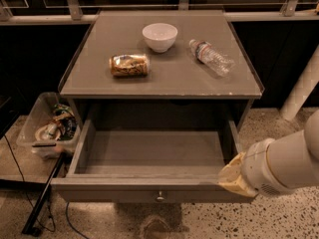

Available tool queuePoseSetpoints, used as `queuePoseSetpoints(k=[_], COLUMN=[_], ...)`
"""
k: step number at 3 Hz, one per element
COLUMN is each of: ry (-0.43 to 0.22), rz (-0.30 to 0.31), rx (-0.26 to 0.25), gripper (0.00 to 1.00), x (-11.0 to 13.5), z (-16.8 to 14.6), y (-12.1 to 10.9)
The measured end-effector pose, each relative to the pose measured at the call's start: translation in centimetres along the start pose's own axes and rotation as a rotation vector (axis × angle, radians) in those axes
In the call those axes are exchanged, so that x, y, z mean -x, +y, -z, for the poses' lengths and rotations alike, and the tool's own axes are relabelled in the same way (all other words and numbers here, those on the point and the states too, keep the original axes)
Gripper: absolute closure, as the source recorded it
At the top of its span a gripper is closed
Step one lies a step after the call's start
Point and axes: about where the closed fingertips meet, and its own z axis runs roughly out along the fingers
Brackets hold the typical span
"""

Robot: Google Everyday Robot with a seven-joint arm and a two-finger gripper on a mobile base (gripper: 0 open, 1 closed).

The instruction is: Close top drawer

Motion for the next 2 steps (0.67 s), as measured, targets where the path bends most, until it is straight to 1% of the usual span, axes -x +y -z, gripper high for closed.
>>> queuePoseSetpoints(k=[1, 2], ry=[-0.050, -0.050], rz=[-0.011, -0.011], rx=[-0.027, -0.027], gripper=[1.00, 1.00], x=[-1.66, -1.66], z=[-2.89, -2.89], y=[0.17, 0.18])
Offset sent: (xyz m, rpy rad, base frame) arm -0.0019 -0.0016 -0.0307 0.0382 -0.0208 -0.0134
